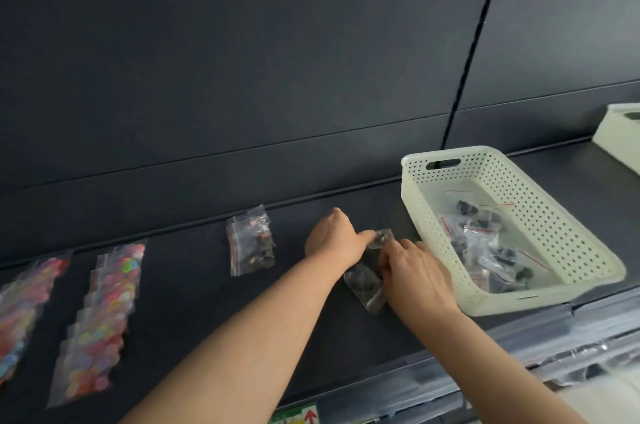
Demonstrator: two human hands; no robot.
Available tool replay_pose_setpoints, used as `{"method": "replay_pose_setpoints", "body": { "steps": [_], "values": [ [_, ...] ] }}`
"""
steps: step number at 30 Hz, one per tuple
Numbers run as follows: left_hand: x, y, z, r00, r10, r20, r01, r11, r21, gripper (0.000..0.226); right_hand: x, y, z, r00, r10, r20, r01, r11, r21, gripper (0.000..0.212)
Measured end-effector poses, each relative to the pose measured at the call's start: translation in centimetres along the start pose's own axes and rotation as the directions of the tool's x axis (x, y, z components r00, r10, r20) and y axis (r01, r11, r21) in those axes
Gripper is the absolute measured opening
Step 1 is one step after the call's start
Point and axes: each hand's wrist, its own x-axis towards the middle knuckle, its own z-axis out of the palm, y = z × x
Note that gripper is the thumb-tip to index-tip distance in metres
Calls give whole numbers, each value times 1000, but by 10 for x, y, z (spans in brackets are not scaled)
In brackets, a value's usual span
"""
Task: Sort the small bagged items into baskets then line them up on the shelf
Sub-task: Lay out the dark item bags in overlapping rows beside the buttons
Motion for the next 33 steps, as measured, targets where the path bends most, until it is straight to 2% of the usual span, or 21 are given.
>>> {"method": "replay_pose_setpoints", "body": {
  "steps": [3,5,7,8,9,11,13,15,18,19,20,24,26,29,31,33],
  "values": [
    [0,7,4,999,6,-33,-8,997,-73,56,0,5,-2,999,27,38,-29,998,62,11],
    [0,6,0,997,37,-67,-47,987,-153,38,3,7,-5,997,73,33,-78,984,163,14],
    [-1,2,-9,993,79,-91,-97,973,-209,9,6,6,-5,994,101,30,-105,951,290,28],
    [-2,-1,-13,990,99,-104,-121,963,-239,4,8,4,-5,994,111,25,-112,922,370,37],
    [-3,-4,-18,987,115,-116,-143,952,-272,9,10,1,-6,991,126,34,-127,881,456,47],
    [-6,-9,-26,983,139,-119,-171,931,-324,14,17,-6,-7,985,149,88,-171,774,610,65],
    [-12,-13,-33,984,137,-111,-169,909,-381,15,23,-13,-5,977,151,149,-211,640,739,73],
    [-18,-16,-39,986,118,-117,-159,875,-457,17,27,-18,-3,964,162,212,-264,474,840,68],
    [-23,-20,-43,989,66,-135,-130,823,-552,16,28,-23,-2,944,117,307,-324,169,931,46],
    [-25,-22,-45,990,35,-136,-108,806,-581,15,28,-25,-3,942,97,320,-329,98,939,39],
    [-25,-23,-46,991,1,-135,-85,783,-616,15,28,-26,-5,943,95,318,-326,83,942,34],
    [-27,-26,-50,989,-70,-133,-42,722,-691,12,29,-29,-4,949,102,299,-315,216,924,32],
    [-28,-26,-51,993,-51,-110,-37,732,-681,13,29,-31,-2,955,87,283,-295,188,937,33],
    [-28,-27,-50,995,-52,-91,-21,749,-662,13,29,-35,-2,964,83,251,-259,109,960,24],
    [-28,-29,-50,992,-78,-98,-7,746,-666,12,29,-36,0,966,92,240,-251,133,959,18],
    [-27,-31,-50,986,-112,-126,-4,733,-680,11,29,-37,1,962,98,254,-268,190,944,21]
  ]
}}
